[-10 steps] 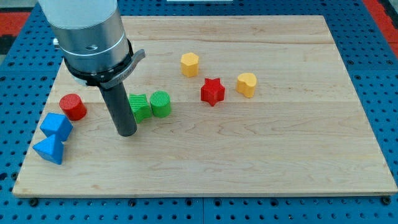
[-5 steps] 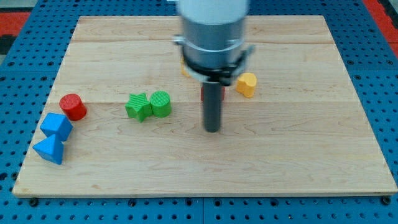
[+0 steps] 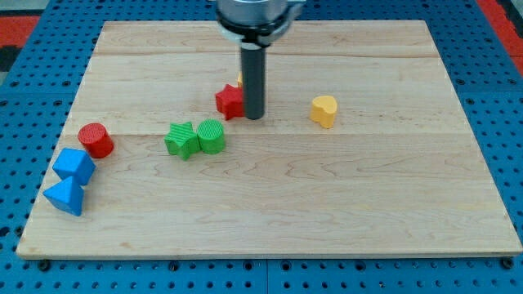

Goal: Move the red star to the center left

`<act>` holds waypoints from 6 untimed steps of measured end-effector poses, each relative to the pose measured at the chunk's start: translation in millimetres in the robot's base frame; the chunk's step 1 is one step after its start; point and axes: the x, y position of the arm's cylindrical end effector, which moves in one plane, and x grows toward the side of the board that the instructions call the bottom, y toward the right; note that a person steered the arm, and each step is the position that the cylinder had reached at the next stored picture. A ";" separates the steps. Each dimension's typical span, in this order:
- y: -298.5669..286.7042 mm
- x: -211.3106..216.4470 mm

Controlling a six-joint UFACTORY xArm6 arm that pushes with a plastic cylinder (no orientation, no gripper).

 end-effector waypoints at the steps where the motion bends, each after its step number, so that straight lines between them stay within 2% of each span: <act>1: -5.5 -7.6; 2: -5.4 -20.9; 4: -105.9 -32.3; 6: -143.6 -39.3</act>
